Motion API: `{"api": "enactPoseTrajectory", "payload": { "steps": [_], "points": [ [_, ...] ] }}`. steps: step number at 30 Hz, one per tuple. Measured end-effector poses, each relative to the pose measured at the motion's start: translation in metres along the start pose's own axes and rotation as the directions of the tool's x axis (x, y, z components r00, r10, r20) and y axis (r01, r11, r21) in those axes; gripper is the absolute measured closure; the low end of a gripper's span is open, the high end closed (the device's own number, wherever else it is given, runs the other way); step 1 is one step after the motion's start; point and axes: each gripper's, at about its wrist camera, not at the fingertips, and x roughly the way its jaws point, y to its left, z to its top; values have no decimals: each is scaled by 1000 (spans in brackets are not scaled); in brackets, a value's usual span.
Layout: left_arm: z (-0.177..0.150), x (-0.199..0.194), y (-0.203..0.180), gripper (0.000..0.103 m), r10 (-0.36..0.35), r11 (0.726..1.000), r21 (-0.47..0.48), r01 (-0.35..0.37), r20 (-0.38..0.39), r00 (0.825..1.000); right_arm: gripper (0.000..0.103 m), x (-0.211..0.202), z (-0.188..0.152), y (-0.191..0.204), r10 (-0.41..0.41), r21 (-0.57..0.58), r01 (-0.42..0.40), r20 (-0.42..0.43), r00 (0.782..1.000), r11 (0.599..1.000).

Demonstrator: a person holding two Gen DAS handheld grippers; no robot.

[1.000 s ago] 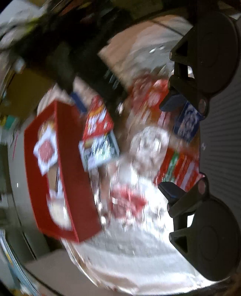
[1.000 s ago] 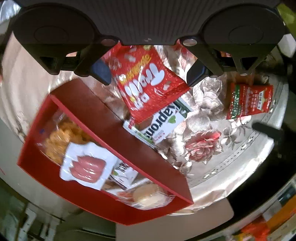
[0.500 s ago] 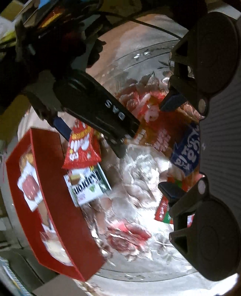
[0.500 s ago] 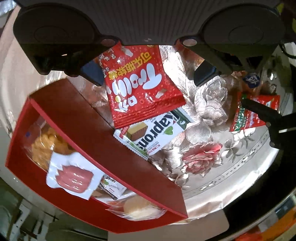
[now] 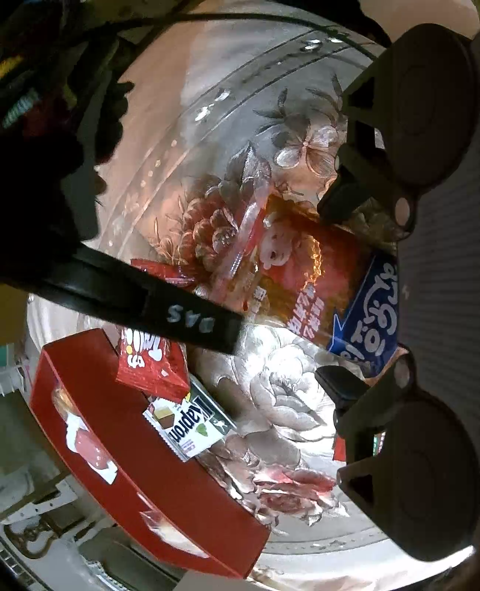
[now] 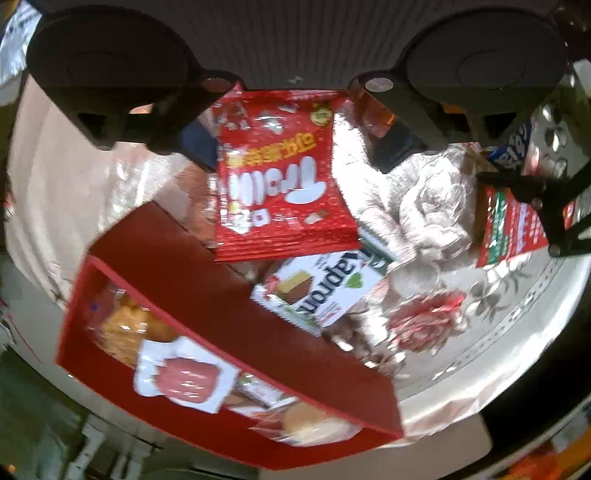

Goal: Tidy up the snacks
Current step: 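Grasp the blue-labelled bread bag with left while right grasps the red Trolli bag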

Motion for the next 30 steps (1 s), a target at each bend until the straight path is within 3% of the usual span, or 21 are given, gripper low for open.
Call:
{"api": "enactPoseTrajectory", "payload": {
  "steps": [3, 10, 16, 30],
  "points": [
    [4, 1, 4, 26, -28, 999, -35, 28, -21, 999, 35, -9, 0, -8, -10, 64, 9, 6, 1000, 998],
    [3, -6, 11, 48, -26, 991, -134, 21, -35, 999, 37, -19, -16, -4, -4, 152, 6, -11, 1000, 988],
    [-4, -21, 32, 51, -8, 967, -253, 2, -23, 1000, 38, -31, -33, 4, 6, 206, -4, -10, 1000, 979],
    [0, -36, 51, 51, -44, 921, -385, 52, 29, 999, 38, -57, -48, -1, 0, 329, -27, 81, 997, 944]
  ]
}}
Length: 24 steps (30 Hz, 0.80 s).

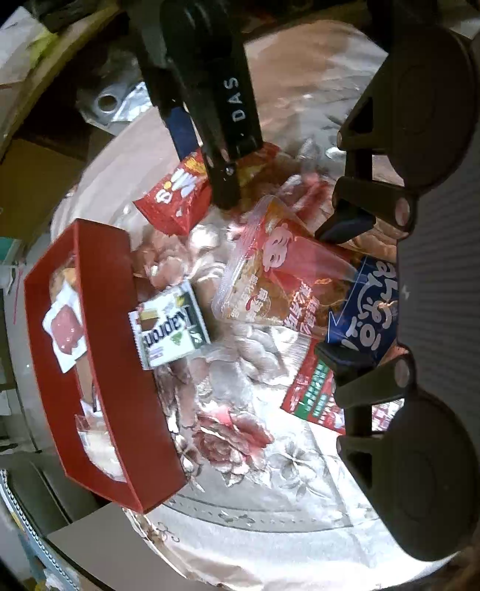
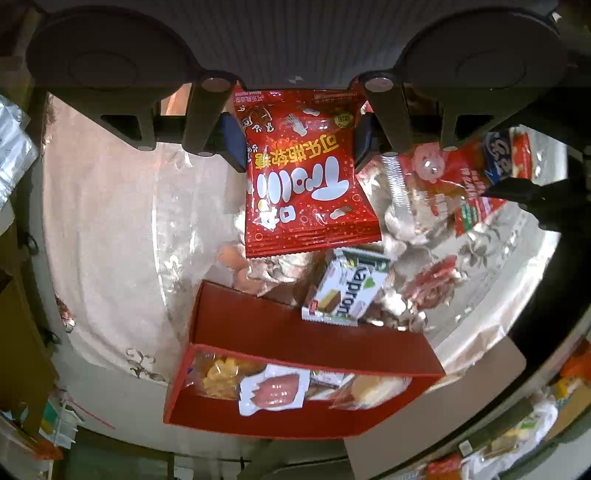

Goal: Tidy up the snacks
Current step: 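Grasp the blue-labelled bread bag with left while right grasps the red Trolli bag, then lift both bags and carry them over the red box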

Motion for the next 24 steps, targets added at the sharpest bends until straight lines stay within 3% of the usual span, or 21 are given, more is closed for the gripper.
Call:
{"api": "enactPoseTrajectory", "payload": {
  "steps": [24],
  "points": [
    [25, -19, 23, 51, 37, 996, -80, -28, 105, 994, 38, -4, 30, -1, 11, 22, -12, 76, 997, 1000]
  ]
}}
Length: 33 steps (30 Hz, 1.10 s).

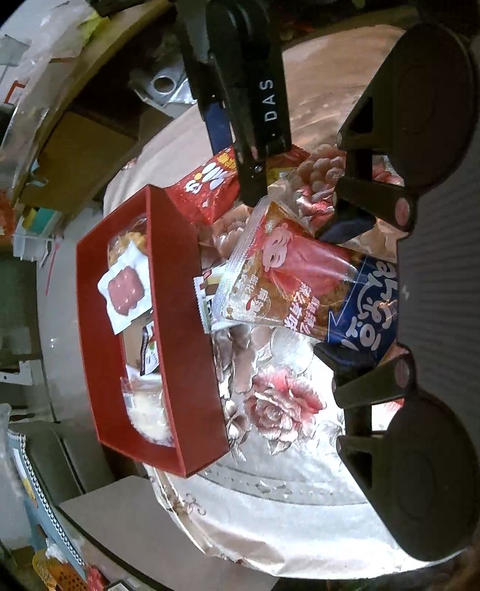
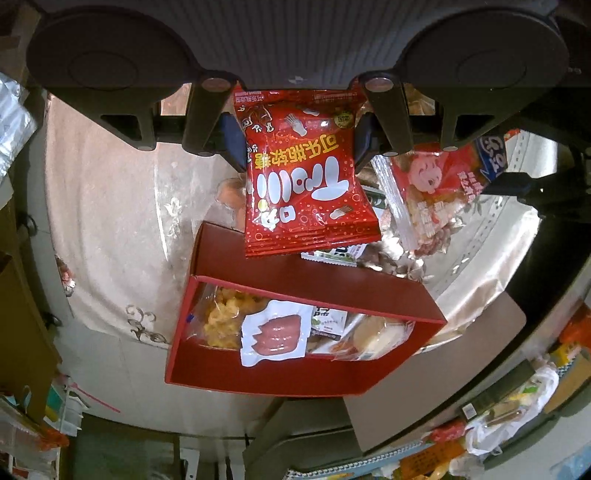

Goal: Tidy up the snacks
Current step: 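Lift both bags and carry them over the red box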

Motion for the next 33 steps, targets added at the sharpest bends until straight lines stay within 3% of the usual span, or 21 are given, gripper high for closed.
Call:
{"api": "enactPoseTrajectory", "payload": {
  "steps": [17, 33],
  "points": [
    [8, -9, 9, 51, 40, 999, -27, -39, 62, 997, 38, -8, 4, 0, -1, 3, 1, 38, 999, 1000],
    [36, -20, 19, 51, 78, 995, -80, -66, 156, 985, 38, -27, 30, 3, 21, 19, -24, 141, 990, 1000]
  ]
}}
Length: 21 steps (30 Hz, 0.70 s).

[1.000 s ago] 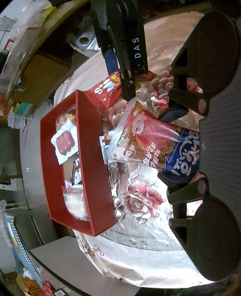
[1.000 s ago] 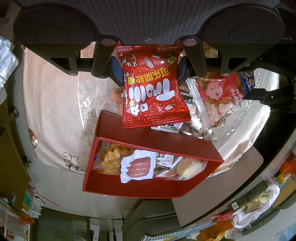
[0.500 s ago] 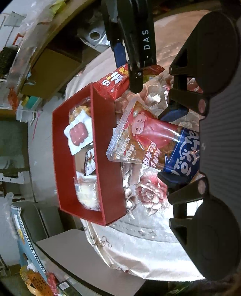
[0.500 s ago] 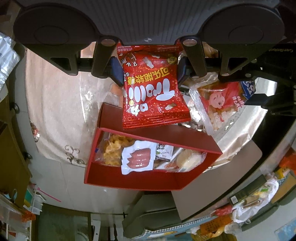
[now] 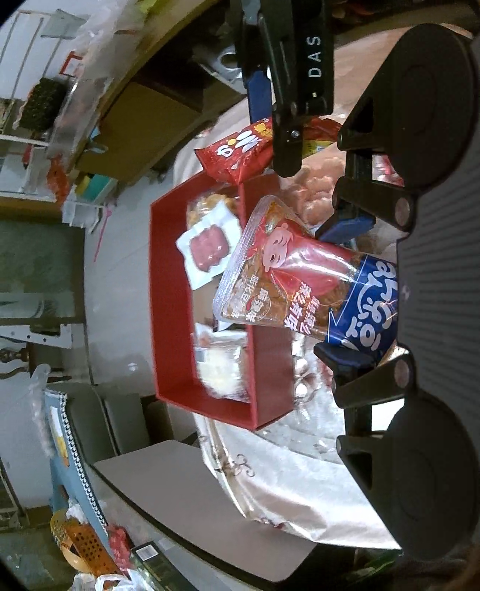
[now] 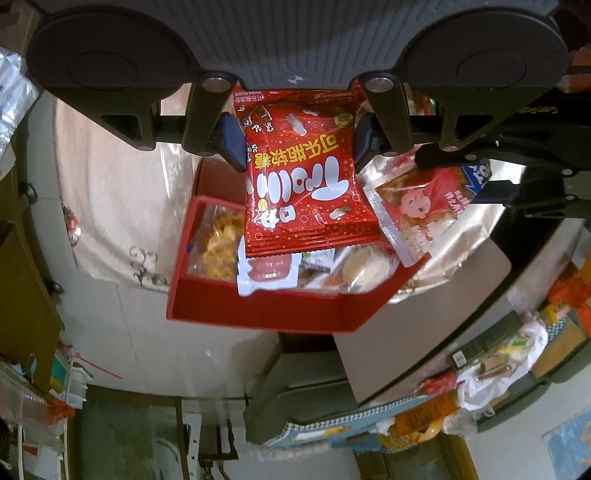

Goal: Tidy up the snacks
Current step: 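Lift both bags and carry them over the red box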

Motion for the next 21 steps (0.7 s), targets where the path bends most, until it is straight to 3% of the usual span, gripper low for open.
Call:
{"api": "enactPoseTrajectory", "payload": {
  "steps": [21],
  "points": [
    [47, 17, 2, 51, 37, 998, -47, -33, 90, 995, 38, -2, 38, -11, 3, 35, -6, 86, 996, 999]
  ]
}}
